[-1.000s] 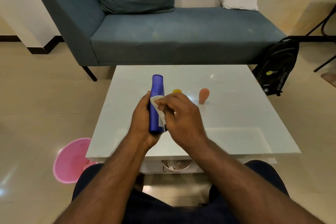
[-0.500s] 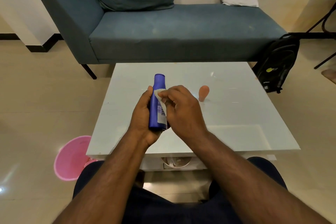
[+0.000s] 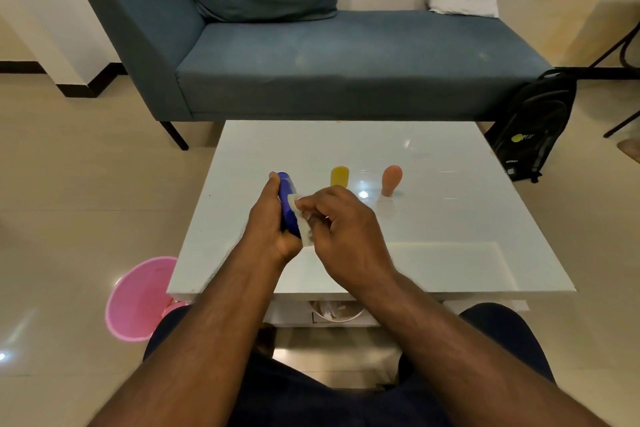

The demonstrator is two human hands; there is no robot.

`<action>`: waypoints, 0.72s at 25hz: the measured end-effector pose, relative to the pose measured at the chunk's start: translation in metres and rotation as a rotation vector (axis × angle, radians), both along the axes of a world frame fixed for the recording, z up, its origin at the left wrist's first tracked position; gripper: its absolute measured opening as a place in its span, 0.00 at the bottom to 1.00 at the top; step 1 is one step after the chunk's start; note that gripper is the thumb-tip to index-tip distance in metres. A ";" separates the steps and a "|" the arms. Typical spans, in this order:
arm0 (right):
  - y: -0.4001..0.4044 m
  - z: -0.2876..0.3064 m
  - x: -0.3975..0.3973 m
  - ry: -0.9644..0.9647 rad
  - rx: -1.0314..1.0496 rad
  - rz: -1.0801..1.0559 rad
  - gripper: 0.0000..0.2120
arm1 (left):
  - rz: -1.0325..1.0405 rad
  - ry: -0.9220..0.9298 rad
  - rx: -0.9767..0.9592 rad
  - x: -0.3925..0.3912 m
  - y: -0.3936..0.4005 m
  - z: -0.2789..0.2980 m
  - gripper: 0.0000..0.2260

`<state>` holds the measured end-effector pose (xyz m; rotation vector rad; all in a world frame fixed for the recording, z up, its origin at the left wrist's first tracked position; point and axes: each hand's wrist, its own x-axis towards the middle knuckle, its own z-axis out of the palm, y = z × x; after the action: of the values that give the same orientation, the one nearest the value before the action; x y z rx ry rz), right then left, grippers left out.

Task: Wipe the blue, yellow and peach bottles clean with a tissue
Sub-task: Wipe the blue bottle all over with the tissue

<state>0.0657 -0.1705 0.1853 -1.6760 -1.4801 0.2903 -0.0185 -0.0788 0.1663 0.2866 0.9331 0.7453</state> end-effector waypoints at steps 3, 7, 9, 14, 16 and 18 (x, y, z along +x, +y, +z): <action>-0.005 -0.006 -0.004 -0.054 0.090 0.019 0.09 | 0.024 -0.028 -0.040 0.000 0.002 0.004 0.19; 0.011 0.002 -0.001 -0.110 0.139 -0.042 0.10 | 0.006 -0.066 -0.015 0.003 -0.004 0.012 0.17; 0.011 0.000 -0.002 -0.096 0.145 -0.052 0.10 | 0.015 -0.108 -0.053 0.003 -0.001 0.013 0.17; -0.003 -0.017 -0.003 -0.013 0.147 -0.029 0.08 | 0.089 -0.082 -0.111 0.005 0.004 0.002 0.16; 0.008 -0.011 0.003 -0.002 0.143 -0.073 0.08 | 0.089 -0.097 -0.106 0.007 0.001 -0.001 0.18; 0.014 -0.007 0.006 -0.024 0.141 -0.091 0.08 | 0.080 -0.094 -0.079 0.007 0.001 -0.002 0.17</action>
<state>0.0720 -0.1568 0.1783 -1.6326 -1.4036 0.1139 -0.0113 -0.0777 0.1642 0.1439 0.8868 0.7866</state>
